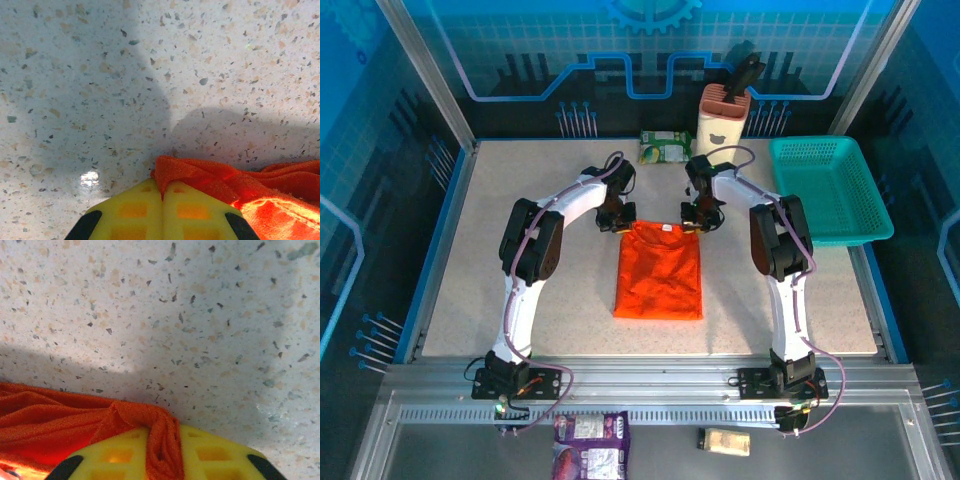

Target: Fold the inside-out t-shirt

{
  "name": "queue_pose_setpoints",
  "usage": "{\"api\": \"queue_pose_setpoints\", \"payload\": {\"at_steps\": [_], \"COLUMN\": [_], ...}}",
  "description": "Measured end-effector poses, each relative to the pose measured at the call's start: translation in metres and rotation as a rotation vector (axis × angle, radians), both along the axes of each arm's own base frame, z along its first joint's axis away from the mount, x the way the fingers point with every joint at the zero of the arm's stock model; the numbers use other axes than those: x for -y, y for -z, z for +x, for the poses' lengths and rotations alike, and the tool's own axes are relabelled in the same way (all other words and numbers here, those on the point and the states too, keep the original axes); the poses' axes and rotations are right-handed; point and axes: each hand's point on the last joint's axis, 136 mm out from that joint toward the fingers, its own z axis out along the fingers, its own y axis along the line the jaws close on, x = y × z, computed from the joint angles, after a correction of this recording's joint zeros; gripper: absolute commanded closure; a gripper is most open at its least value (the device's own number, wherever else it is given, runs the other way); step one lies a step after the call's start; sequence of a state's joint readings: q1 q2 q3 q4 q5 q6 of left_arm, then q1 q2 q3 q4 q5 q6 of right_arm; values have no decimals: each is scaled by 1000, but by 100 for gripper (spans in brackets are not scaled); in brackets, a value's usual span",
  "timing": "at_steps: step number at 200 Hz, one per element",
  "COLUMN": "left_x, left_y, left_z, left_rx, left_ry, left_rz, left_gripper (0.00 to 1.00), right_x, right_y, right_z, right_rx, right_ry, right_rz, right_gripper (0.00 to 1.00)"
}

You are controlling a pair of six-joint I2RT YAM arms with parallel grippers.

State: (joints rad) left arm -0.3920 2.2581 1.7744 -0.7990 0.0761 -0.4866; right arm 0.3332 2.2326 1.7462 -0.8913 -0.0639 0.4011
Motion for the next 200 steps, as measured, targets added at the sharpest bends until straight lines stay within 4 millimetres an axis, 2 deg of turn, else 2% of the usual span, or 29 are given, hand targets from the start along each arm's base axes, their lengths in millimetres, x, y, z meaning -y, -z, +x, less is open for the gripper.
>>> {"api": "queue_pose_setpoints", "payload": {"at_steps": [41, 90, 103, 117, 142, 173, 200], "left_x": [0, -3, -5, -7, -9, -5, -3], "left_y": [1, -3, -7, -16, -53, -123, -181], "left_z": [0, 0, -1, 3, 19, 39, 55], "left_rx": [-1, 40, 52, 77, 196, 410, 606], "left_ry": [0, 7, 10, 15, 43, 99, 150], "left_rz": [-4, -37, -42, -48, -82, -145, -203], "left_gripper": [100, 100, 100, 100, 100, 100, 100], "right_x": [-3, -3, -2, -2, -6, -13, -19], "right_y": [-2, -7, -13, -29, -76, -143, -187], "right_z": [0, -1, -1, 4, 21, 43, 61], "right_rx": [3, 43, 62, 115, 272, 508, 688], "right_ry": [23, 21, 15, 2, -37, -98, -147], "right_rz": [20, 34, 35, 42, 79, 128, 156], "right_gripper": [100, 100, 100, 100, 100, 100, 100]}}
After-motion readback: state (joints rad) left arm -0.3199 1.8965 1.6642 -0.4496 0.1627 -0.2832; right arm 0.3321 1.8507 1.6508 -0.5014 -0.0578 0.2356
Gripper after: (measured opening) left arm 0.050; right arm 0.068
